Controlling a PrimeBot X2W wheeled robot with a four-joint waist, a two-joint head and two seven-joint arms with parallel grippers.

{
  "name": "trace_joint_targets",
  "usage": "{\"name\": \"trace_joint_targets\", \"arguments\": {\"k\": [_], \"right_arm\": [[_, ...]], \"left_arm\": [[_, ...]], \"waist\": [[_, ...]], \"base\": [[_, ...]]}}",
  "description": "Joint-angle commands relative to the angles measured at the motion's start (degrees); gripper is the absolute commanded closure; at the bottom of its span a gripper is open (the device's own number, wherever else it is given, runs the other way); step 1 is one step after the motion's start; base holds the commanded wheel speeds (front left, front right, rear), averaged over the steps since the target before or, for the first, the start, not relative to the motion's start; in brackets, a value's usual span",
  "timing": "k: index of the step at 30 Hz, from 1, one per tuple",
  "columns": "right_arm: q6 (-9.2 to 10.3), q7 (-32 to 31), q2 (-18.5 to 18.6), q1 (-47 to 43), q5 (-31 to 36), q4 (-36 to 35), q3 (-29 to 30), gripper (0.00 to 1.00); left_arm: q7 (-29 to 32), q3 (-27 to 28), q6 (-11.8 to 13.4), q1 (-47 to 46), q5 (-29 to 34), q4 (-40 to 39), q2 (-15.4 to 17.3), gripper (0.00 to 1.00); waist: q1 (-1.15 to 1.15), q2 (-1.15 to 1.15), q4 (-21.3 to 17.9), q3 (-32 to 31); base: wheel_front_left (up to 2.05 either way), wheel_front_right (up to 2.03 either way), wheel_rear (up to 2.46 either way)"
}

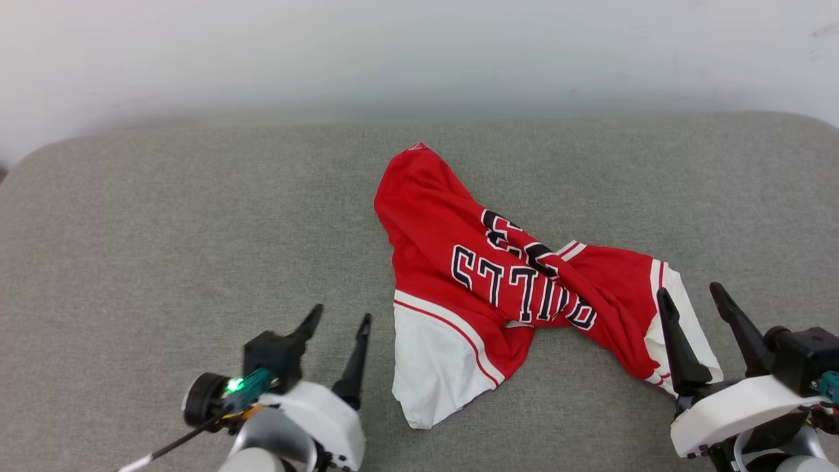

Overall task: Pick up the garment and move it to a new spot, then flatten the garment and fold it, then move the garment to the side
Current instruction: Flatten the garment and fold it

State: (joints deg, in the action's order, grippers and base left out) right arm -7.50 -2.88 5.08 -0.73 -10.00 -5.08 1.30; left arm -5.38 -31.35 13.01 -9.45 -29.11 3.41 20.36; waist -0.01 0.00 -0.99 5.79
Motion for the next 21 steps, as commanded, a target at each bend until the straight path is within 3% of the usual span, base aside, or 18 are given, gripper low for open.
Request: {"name": "trace_joint_targets", "arguments": {"k": [1,6,14,21], "right_arm": [[0.02,-0.1,0.1,0.0,0.3,-0.5,-0.1,0.0],[0.02,-0.5,-0.1,0.2,0.2,-0.8,0.5,0.0],[0.02,0.2,-0.7,1.7,-0.5,0.1,-0.5,0.0],[0.02,1.3,-1.3,2.4,-1.2,1.4,-0.9,0.0]], "left_arm": [[3.0,-1.5,-1.4,-1.9,-0.2,-0.2,0.1,0.0],[15.3,-7.2,-5.6,-6.2,-0.6,0.5,0.8,0.0],[35.3,-13.1,-8.9,-9.7,-3.6,4.4,2.0,0.0],[42.6,-15.2,-9.2,-10.6,-4.6,8.4,2.1,0.0]], "waist": [[0.01,0.0,-0.1,0.8],[0.01,0.0,-0.4,2.1],[0.01,0.0,-2.5,4.0],[0.01,0.0,-4.6,6.4]], "base": [[0.0,0.0,0.0],[0.0,0.0,0.0],[0.0,0.0,0.0],[0.0,0.0,0.0]]}}
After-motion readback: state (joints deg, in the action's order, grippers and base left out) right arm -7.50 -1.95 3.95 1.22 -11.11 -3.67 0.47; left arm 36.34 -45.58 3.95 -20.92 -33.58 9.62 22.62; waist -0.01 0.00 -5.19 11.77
